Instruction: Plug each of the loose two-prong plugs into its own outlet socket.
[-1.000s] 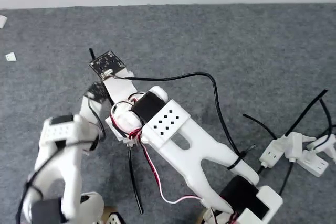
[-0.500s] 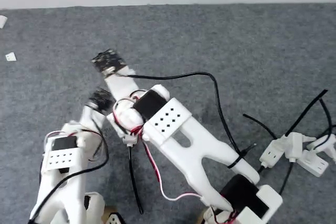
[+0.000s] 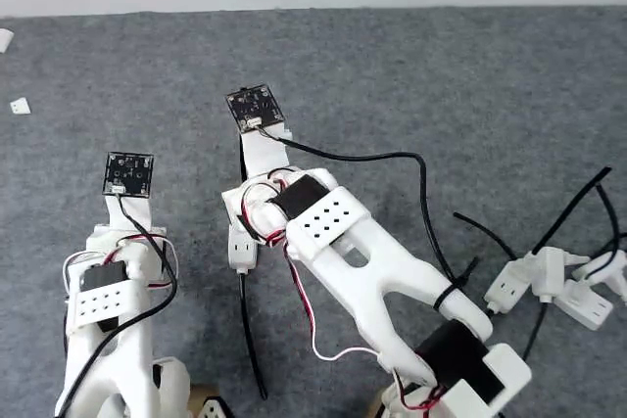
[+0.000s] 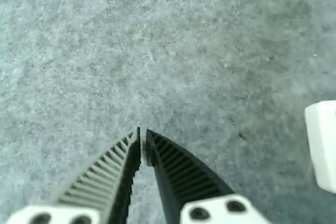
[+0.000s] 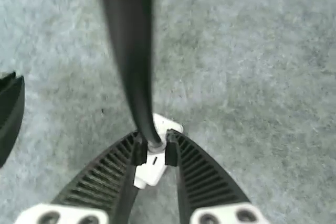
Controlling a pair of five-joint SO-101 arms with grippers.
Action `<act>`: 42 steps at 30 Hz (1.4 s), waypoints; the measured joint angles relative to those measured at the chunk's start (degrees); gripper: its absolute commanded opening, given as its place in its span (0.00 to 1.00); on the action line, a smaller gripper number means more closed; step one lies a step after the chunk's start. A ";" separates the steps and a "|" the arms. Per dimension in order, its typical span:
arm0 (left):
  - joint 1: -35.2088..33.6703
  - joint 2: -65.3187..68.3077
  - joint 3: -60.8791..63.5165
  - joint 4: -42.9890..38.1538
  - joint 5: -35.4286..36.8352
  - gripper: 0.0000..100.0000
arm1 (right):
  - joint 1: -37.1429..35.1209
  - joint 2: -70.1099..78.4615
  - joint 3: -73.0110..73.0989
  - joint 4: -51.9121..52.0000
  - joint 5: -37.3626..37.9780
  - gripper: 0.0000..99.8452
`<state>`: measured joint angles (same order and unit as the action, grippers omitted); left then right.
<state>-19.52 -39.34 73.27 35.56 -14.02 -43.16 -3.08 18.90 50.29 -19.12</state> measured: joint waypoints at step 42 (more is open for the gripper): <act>0.00 0.00 0.00 0.00 0.00 0.01 | 17.58 22.24 -24.09 33.58 6.77 0.02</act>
<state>-19.52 -39.34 73.27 35.56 -14.02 -25.58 19.16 -5.19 83.87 -12.35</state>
